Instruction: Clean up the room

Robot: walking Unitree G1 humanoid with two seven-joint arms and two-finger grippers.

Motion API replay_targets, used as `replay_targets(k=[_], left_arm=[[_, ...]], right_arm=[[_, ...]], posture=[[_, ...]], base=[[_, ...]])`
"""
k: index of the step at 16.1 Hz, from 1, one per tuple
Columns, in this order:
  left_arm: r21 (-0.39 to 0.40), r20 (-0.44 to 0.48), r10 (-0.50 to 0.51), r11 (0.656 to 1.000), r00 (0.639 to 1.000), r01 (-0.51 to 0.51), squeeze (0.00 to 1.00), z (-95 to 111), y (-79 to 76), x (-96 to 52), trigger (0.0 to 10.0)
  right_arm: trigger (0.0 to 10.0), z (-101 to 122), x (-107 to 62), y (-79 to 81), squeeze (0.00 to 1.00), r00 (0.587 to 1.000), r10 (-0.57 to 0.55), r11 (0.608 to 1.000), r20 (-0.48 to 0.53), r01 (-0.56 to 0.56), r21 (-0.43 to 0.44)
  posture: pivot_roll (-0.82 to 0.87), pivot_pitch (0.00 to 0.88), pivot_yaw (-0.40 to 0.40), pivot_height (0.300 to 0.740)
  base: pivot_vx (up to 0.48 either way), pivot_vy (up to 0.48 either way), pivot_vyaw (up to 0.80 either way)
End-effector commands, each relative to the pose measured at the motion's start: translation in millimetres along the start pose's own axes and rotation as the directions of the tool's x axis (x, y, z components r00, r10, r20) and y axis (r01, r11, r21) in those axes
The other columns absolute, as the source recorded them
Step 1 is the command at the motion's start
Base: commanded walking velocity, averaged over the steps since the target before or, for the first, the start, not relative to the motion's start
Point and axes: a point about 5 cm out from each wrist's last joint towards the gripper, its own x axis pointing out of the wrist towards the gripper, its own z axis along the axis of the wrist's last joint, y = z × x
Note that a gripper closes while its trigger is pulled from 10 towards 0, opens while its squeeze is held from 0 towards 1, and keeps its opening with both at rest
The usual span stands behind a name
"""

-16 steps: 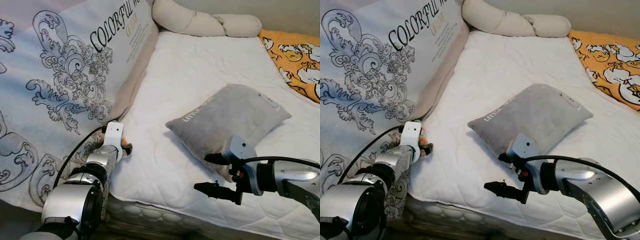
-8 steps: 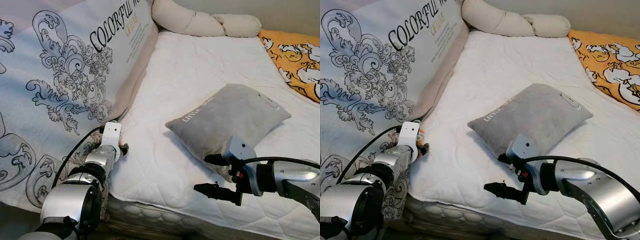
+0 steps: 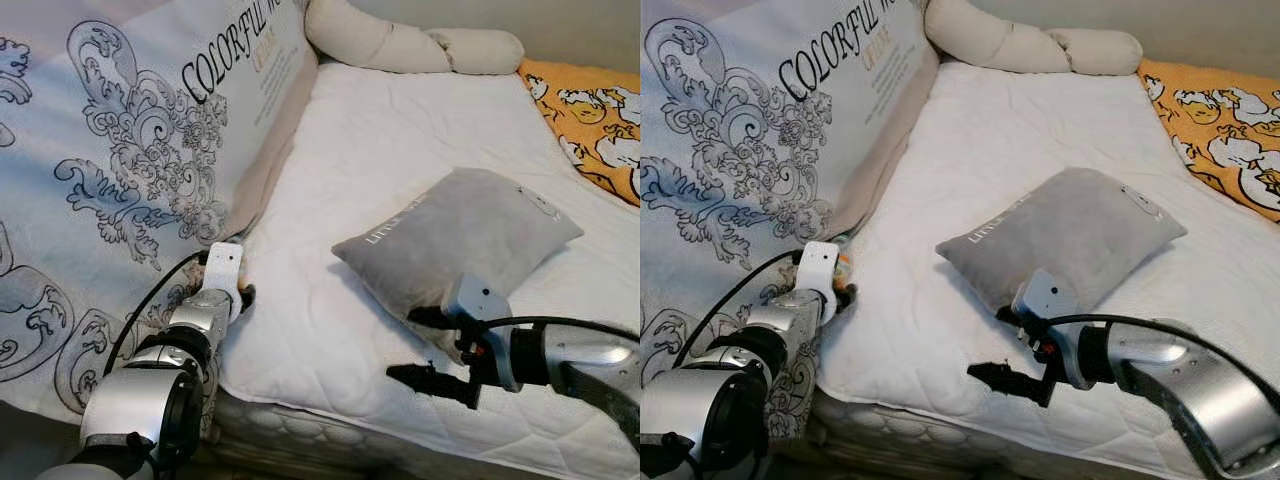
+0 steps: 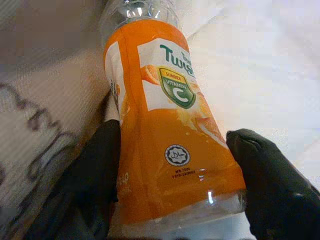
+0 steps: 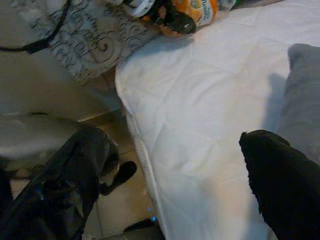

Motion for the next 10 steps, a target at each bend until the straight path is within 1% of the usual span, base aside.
replay_targets(k=[1, 2, 3, 4, 5, 6, 7, 8, 9, 10], left_arm=[[0.000, 0.090, -0.059, 0.998, 0.994, 0.059, 0.00, 15, -5.1, -0.8, 0.0], [-0.001, 0.158, -0.097, 0.995, 0.983, 0.098, 0.00, 20, -3.9, -2.8, 0.0], [-0.007, 0.212, -0.109, 0.994, 0.971, 0.113, 0.00, 22, -0.7, -5.8, 0.0], [-0.015, 0.233, -0.111, 0.993, 0.966, 0.118, 0.00, 22, 0.7, -7.4, 0.0], [0.004, 0.343, -0.150, 0.987, 0.927, 0.158, 0.00, 27, 1.4, -19.9, 0.0], [0.050, 0.447, -0.206, 0.977, 0.870, 0.205, 0.00, 33, -3.4, -38.7, 0.0], [0.072, 0.499, -0.220, 0.975, 0.838, 0.212, 0.00, 35, -5.7, -49.7, 0.0], [0.076, 0.557, -0.225, 0.972, 0.799, 0.221, 0.00, 38, -8.5, -65.3, 0.0], [0.047, 0.616, -0.197, 0.976, 0.763, 0.214, 0.00, 42, -9.4, -78.6, 0.0], [0.056, 0.677, -0.172, 0.982, 0.715, 0.183, 0.00, 45, -9.7, -90.8, 0.0]], right_arm=[[10.0, 1, 0.5, -3.2, 0.00, 0.997, -0.066, 0.998, 0.030, 0.066, -0.007], [10.0, 3, 6.8, 0.2, 0.00, 0.992, -0.103, 0.995, 0.073, 0.102, 0.011], [10.0, 4, 11.3, 2.6, 0.00, 0.985, -0.132, 0.991, 0.112, 0.129, 0.034], [10.0, 4, 13.1, 3.5, 0.00, 0.982, -0.143, 0.989, 0.125, 0.138, 0.046], [10.0, 4, 20.0, 4.2, 0.00, 0.968, -0.191, 0.980, 0.162, 0.181, 0.079], [10.0, 4, 27.6, 3.5, 0.00, 0.946, -0.258, 0.965, 0.198, 0.242, 0.102], [10.0, 4, 32.7, 0.5, 0.00, 0.921, -0.322, 0.945, 0.217, 0.299, 0.132], [10.0, 4, 40.0, -4.5, 0.00, 0.873, -0.425, 0.903, 0.241, 0.389, 0.185], [10.0, 8, 45.4, -10.2, 0.00, 0.816, -0.511, 0.855, 0.270, 0.451, 0.254], [10.0, 13, 47.3, -16.1, 0.00, 0.754, -0.581, 0.811, 0.306, 0.500, 0.304]], posture=[[-0.22, 0.000, 0.026, 0.740], [-0.20, 0.000, 0.026, 0.740], [-0.17, 0.000, 0.020, 0.740], [-0.16, 0.000, 0.019, 0.740], [-0.12, 0.000, 0.008, 0.740], [-0.08, 0.000, -0.009, 0.740], [-0.06, 0.000, -0.015, 0.740], [-0.03, 0.000, -0.021, 0.740], [-0.02, 0.000, -0.023, 0.740], [-0.01, 0.000, -0.028, 0.740]], base=[[0.000, 0.000, 0.00], [0.000, 0.000, 0.00], [0.000, 0.000, 0.00], [0.000, 0.000, 0.00], [0.000, 0.000, 0.00], [0.000, 0.000, 0.00], [0.000, 0.000, 0.00], [0.000, 0.000, 0.00], [0.000, 0.000, 0.00], [0.000, 0.000, 0.00]])
